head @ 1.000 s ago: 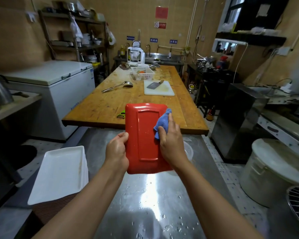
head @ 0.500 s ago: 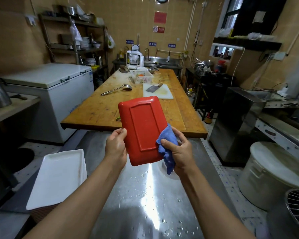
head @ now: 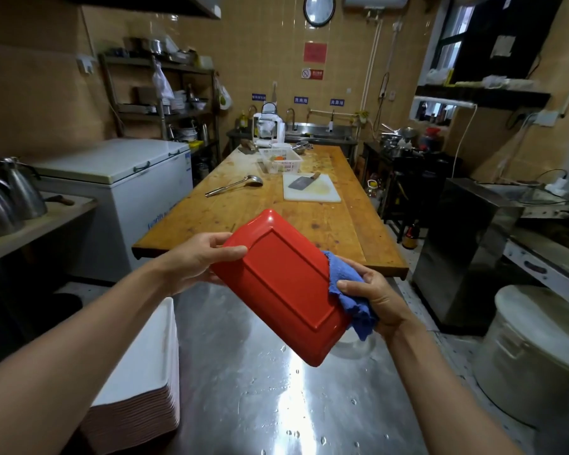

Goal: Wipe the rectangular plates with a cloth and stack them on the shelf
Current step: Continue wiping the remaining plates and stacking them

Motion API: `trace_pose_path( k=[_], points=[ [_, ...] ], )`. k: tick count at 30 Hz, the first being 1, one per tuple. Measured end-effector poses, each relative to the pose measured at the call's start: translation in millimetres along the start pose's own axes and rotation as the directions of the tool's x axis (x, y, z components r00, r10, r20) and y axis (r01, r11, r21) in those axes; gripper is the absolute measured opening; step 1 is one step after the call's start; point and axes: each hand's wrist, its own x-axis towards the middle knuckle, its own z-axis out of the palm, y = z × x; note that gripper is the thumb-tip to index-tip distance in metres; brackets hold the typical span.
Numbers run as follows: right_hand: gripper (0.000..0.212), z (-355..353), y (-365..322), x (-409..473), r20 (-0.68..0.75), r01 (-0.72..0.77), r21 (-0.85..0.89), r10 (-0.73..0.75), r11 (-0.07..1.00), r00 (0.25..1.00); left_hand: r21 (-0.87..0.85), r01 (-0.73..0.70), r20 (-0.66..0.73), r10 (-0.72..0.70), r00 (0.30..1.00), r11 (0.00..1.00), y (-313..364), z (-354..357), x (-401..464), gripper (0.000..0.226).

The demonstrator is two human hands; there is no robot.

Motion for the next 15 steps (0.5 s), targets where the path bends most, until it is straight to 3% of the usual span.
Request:
trace_pose_path(
  k=[2,5,10,15],
  points=[
    [0.094,0,-7,2,0.050,-0.016,-0.035,0.018,0.999,0.999,-0.102,0.002,0.060,0.004,0.998,0.995,0,5,0,0.096],
    [0.078,2,-16,4,0.070,-0.014,-0.088,0.020,0.996,0.997,-0.212,-0.018,0.044,0.028,0.999,0.977,-6,10,1,0.096],
    [0.053,4,-23,12,-0.022,0.041,-0.284,-0.049,0.958,0.999,-0.288,-0.079,-0.044,0.069,0.997,0.954,-15,14,-1,0.088],
    [0.046,24,-2,12,-0.119,0.122,-0.696,-0.281,0.707,0.952,-0.405,-0.081,-0.205,-0.004,0.979,0.911,-24,17,4,0.057]
  ],
)
